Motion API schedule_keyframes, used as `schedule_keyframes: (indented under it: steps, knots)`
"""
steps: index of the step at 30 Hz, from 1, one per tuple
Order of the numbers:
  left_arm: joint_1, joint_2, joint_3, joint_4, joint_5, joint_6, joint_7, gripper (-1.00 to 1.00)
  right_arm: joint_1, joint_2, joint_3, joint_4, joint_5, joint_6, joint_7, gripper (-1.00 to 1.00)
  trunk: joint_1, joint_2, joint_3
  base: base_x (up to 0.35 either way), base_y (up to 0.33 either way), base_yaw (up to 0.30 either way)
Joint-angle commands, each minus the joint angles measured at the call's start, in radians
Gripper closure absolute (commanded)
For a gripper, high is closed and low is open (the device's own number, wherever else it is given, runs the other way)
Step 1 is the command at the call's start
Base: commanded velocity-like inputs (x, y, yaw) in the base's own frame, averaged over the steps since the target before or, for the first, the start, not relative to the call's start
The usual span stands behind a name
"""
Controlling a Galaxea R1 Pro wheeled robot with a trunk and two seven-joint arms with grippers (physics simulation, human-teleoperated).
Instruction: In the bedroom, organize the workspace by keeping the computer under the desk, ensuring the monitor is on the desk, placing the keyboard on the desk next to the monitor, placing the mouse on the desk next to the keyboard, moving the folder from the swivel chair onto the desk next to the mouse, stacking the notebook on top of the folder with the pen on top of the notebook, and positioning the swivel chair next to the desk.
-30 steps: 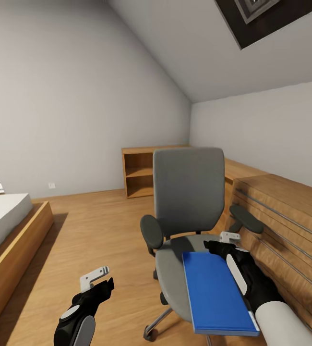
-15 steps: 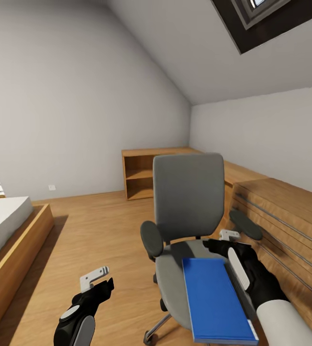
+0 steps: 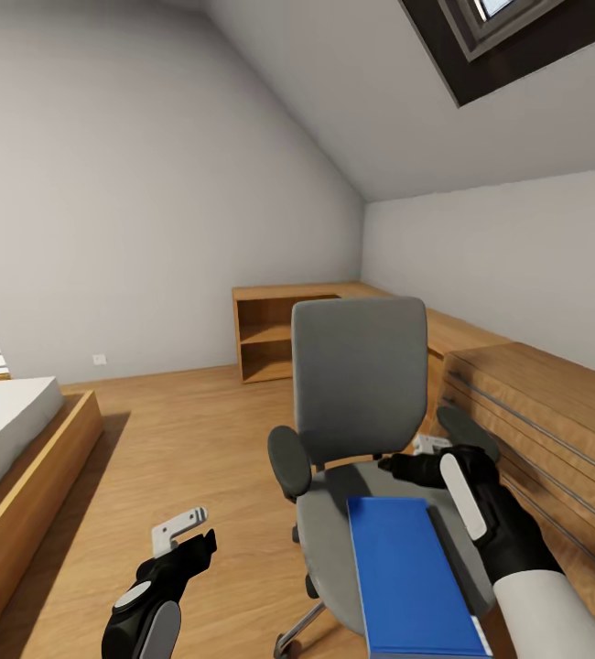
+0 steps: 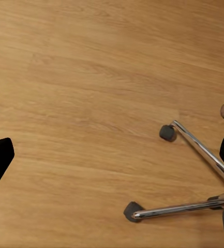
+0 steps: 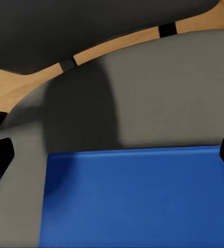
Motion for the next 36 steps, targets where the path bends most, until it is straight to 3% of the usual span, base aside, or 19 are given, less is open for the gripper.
schedule_keyframes:
  steps: [1, 13, 20, 26, 31, 36]
  knots:
    - [-0.001, 0.0, -0.001, -0.001, 0.011, 0.002, 0.01, -1.0, 0.0, 0.0, -0.001, -0.007, -0.016, 0.008, -0.005, -1.0, 0.0, -0.001, -0.001, 0.0, 0.0, 0.0]
    - [-0.001, 0.0, -0.001, -0.001, 0.01, 0.0, 0.01, -1.0, 0.001, -0.001, -0.003, -0.018, -0.04, 0.016, -0.004, -1.0, 0.0, -0.001, -0.001, 0.0, 0.0, 0.0]
    - [-0.001, 0.0, 0.0, -0.001, 0.01, 0.0, 0.01, -1.0, 0.001, 0.003, -0.034, -0.02, -0.047, 0.016, -0.004, -1.0, 0.0, -0.001, -0.001, 0.0, 0.0, 0.0]
    - [-0.001, 0.0, 0.0, -0.002, 0.01, 0.0, 0.01, -1.0, 0.001, 0.002, -0.047, -0.021, -0.132, 0.011, -0.003, -1.0, 0.0, -0.001, -0.003, 0.0, 0.0, -0.072]
    - [-0.001, 0.0, -0.001, -0.003, 0.01, 0.0, 0.009, -1.0, 0.001, -0.004, -0.049, -0.019, -0.164, 0.004, 0.0, -1.0, 0.0, -0.001, -0.003, -0.076, 0.043, -0.043]
    - [-0.001, 0.0, -0.002, -0.003, 0.01, 0.0, 0.009, -1.0, 0.001, -0.004, -0.048, -0.019, -0.165, 0.003, 0.003, -1.0, 0.0, -0.001, 0.002, -0.264, 0.207, -0.107]
